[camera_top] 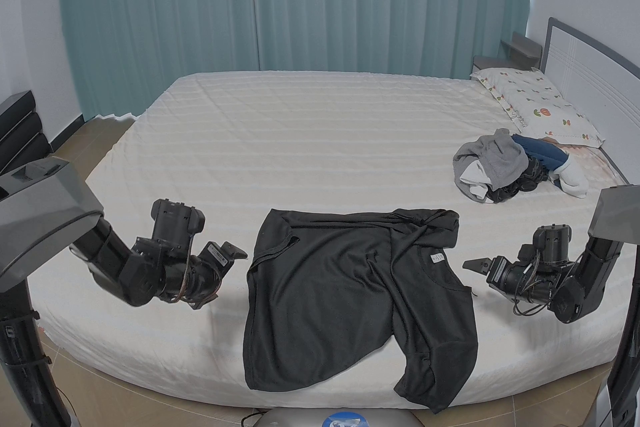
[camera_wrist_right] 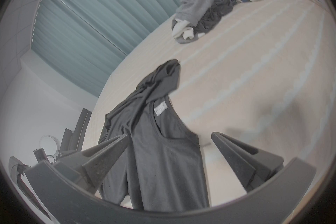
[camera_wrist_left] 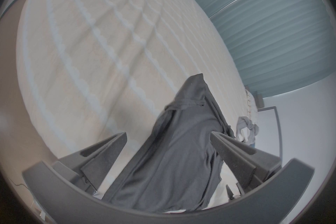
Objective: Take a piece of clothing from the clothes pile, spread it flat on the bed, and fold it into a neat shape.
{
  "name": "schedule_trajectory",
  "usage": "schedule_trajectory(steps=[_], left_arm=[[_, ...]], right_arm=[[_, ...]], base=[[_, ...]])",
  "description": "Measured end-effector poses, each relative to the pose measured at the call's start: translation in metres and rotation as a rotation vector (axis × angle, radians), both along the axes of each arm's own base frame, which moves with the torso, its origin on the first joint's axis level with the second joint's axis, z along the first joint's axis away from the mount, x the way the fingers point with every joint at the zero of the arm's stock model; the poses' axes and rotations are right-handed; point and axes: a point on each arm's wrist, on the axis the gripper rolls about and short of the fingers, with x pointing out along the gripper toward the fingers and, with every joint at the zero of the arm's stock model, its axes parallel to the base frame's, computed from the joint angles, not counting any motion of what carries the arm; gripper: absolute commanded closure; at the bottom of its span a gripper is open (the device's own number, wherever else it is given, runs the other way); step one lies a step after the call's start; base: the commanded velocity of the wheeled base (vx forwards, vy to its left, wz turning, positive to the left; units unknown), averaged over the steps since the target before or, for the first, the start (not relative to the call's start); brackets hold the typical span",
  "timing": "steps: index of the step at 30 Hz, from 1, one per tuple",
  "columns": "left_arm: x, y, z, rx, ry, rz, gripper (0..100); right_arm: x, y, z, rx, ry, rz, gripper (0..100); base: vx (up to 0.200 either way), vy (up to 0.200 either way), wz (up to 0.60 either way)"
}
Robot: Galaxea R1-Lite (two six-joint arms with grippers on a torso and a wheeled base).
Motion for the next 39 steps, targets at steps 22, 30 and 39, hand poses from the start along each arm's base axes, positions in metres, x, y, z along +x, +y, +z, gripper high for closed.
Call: schedule_trajectory(steps=[22, 30, 39], left_arm=[[-0.064, 0.002, -0.013, -0.129, -0.062, 0.007, 0], [-0.066, 0.003, -0.018, -0.12, -0.039, 0.009, 0], [-0.068, 0.004, -0.022, -0.11, -0.024, 0.008, 0]], right_arm=[[-0.017, 0.018, -0.051, -0.005, 0.094, 0.045, 100], [-0.022, 0.006, -0.054, -0.034, 0.122, -0.018, 100], [-0.035, -0.03, -0.047, -0.048, 0.138, -0.1, 100]], base=[[0.0, 0.0, 0.0], [0.0, 0.0, 0.0], [0.0, 0.0, 0.0]])
